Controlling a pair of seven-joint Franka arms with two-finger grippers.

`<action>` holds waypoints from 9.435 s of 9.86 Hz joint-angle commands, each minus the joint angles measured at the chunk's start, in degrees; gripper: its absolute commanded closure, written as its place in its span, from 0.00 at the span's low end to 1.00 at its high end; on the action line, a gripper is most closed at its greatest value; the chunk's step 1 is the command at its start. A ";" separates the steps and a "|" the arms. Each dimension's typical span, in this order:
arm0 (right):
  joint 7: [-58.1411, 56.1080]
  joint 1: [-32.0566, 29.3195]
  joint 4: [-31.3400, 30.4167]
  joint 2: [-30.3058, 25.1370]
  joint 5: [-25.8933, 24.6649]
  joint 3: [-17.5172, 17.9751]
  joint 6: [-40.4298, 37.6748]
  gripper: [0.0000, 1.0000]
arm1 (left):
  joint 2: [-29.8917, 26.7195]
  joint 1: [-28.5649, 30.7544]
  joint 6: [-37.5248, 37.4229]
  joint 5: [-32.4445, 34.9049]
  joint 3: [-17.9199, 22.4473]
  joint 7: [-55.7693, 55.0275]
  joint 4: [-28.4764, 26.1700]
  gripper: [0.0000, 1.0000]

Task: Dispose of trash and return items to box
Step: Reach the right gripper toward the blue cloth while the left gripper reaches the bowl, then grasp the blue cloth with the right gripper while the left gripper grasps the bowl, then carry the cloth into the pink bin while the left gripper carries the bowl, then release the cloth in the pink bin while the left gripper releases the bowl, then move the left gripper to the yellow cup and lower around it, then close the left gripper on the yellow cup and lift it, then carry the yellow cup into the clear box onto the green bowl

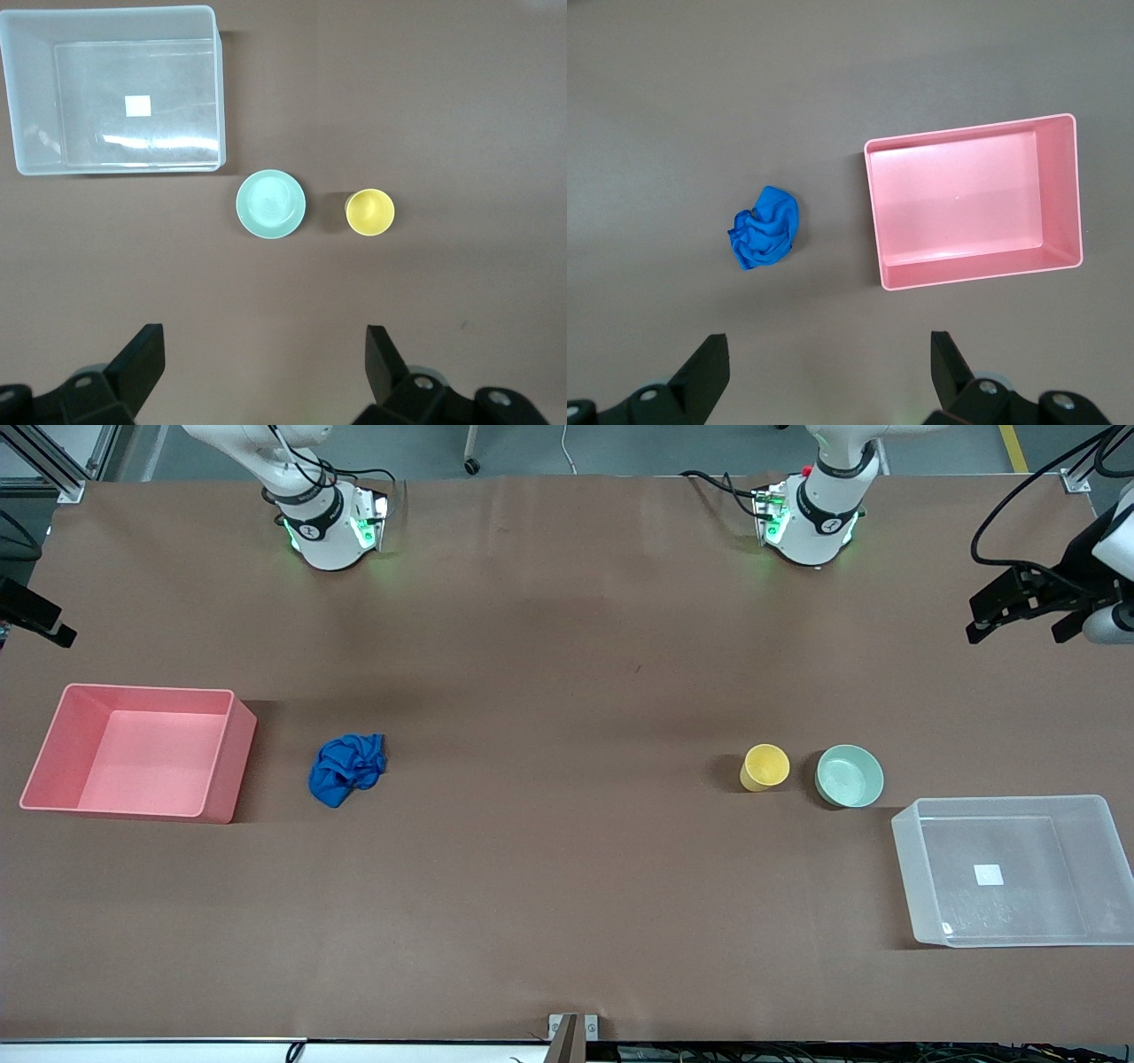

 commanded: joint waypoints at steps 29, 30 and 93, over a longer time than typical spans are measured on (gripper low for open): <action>10.19 2.66 -18.56 13.38 -7.29 10.56 21.14 0.99 | 13.40 9.28 49.90 0.41 -2.46 9.42 -33.02 1.00; 1.52 2.91 -18.01 13.11 -7.38 4.62 20.30 0.99 | 14.18 10.33 42.60 0.23 -2.46 11.52 -25.91 1.00; 0.12 1.16 2.65 1.69 -2.02 -0.27 -2.12 0.00 | 33.40 18.67 32.10 14.02 -15.20 14.12 3.02 1.00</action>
